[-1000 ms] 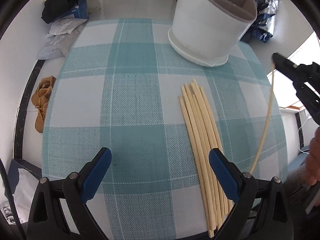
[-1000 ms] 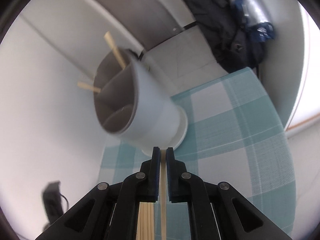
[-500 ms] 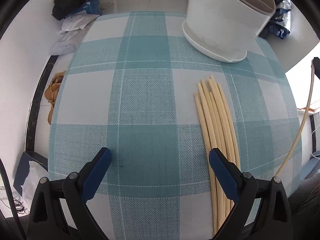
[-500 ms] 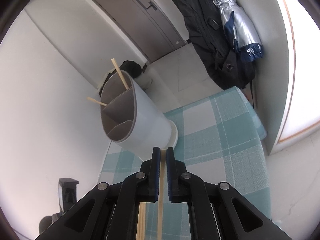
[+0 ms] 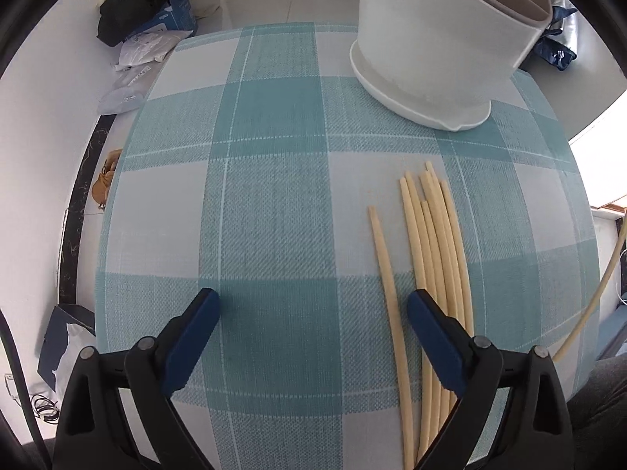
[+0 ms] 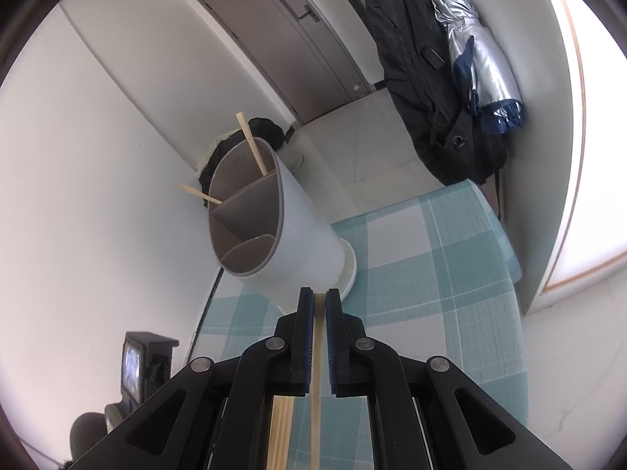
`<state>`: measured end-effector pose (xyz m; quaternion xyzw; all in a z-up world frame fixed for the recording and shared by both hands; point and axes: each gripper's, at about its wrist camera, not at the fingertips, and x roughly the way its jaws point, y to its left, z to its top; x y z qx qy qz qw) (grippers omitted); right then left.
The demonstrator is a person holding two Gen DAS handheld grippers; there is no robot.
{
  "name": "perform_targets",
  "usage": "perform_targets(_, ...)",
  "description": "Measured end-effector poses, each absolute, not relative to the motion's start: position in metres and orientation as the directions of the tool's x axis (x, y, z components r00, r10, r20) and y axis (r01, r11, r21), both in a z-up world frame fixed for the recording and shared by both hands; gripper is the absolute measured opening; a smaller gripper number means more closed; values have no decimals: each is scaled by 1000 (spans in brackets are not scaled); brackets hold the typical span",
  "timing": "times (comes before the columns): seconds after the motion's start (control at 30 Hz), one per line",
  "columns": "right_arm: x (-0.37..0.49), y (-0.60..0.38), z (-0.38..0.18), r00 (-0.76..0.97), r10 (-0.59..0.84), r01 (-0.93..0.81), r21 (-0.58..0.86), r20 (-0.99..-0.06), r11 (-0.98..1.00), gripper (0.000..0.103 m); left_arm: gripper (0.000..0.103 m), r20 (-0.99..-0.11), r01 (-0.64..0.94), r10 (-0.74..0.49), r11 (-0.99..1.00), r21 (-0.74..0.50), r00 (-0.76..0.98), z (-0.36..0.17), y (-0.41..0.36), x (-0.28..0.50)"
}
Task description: Organize utensils
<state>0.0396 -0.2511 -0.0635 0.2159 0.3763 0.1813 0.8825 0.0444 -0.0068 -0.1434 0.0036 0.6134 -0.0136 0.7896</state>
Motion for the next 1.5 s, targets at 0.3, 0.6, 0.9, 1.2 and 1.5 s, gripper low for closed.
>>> perform_targets(0.3, 38, -252, -60, 655, 486, -165, 518, -579, 839, 5, 19, -967, 113, -54, 993, -27, 247, -135, -33, 55)
perform_targets(0.6, 35, -253, -59, 655, 487, -181, 506, -578, 843, 5, 1, -961, 138, -87, 989, -52, 262, -133, -36, 61)
perform_targets(0.9, 23, -243, -51, 676, 478, -214, 471, -561, 856, 5, 1, -908, 129, -195, 979, -158, 371, -92, -29, 44)
perform_targets(1.2, -3, -222, -32, 721, 466, -283, 397, -512, 873, 5, 1, -756, 182, -291, 957, -227, 587, -24, -19, 12)
perform_targets(1.5, -37, -188, -9, 791, 449, -388, 227, -416, 893, 5, 1, -694, 221, -353, 935, -276, 627, -3, -1, 2)
